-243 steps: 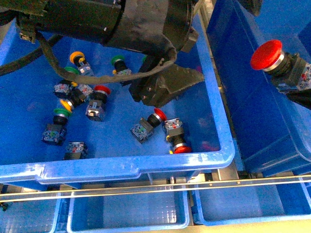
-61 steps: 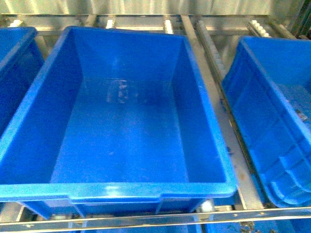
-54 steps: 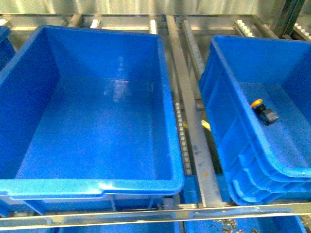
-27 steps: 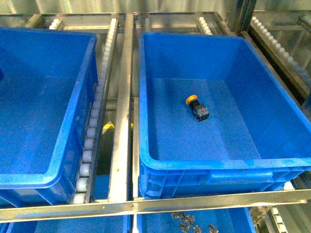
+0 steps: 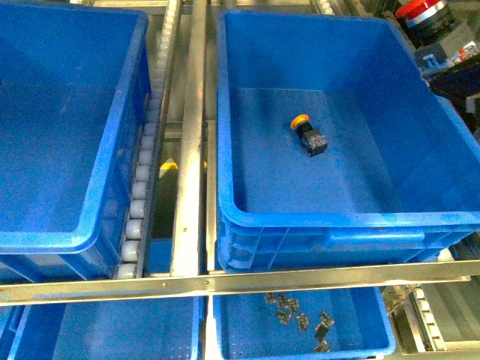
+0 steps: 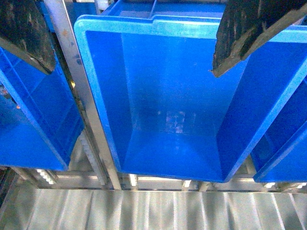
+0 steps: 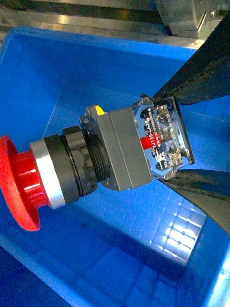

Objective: Pick red and yellow buttons and place in box

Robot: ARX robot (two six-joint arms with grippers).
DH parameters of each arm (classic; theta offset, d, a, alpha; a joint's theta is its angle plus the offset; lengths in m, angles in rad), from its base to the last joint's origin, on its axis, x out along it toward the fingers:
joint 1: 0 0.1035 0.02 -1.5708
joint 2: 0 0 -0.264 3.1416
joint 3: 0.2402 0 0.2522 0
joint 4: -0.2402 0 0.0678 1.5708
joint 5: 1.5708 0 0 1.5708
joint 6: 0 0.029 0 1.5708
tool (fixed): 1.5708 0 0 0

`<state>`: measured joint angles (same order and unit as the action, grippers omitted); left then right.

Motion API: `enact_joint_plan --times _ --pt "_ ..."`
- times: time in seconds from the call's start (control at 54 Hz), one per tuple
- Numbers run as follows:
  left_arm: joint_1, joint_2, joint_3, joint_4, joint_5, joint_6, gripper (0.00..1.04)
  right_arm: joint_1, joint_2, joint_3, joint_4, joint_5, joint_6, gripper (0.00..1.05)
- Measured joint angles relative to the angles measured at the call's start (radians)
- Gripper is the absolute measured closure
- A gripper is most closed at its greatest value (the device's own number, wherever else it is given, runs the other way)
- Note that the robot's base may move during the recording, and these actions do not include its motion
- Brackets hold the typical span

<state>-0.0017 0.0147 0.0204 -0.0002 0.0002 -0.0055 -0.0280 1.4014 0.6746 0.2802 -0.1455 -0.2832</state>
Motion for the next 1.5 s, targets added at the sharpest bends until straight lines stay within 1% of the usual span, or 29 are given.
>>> enact_joint_plan --times 0.13,0.37,0.537,0.685,0.87,0.944,1.037,1.296,1.499 --pt "0.001 0.0 0.0 0.0 0.002 0.001 0.08 0.017 0.045 0.031 0.016 0.007 0.005 0.73" --pt "0.001 0.0 0.0 0.0 -0.001 0.001 0.08 0.023 0.098 0.053 0.036 0.016 0.028 0.73" --pt "0.001 0.0 0.0 0.0 -0.003 0.001 0.08 -0.029 0.209 0.124 0.055 -0.017 0.12 0.73" --pt "0.001 0.0 0.0 0.0 -0.001 0.001 0.08 -0.072 0.303 0.218 0.054 -0.013 0.143 0.73" --pt "0.001 0.0 0.0 0.0 0.0 0.001 0.08 -0.102 0.471 0.372 0.022 -0.001 0.211 0.73" --pt "0.001 0.0 0.0 0.0 0.0 0.001 0.08 -0.101 0.554 0.459 -0.025 -0.005 0.24 0.73" --pt "0.001 0.0 0.0 0.0 0.0 0.001 0.08 -0.088 0.613 0.536 -0.083 -0.008 0.244 0.74" --pt "0.001 0.0 0.0 0.0 0.0 0.001 0.08 -0.062 0.749 0.695 -0.148 0.008 0.232 0.74" --pt "0.001 0.0 0.0 0.0 0.0 0.001 0.08 -0.063 0.863 0.778 -0.163 0.046 0.218 0.74"
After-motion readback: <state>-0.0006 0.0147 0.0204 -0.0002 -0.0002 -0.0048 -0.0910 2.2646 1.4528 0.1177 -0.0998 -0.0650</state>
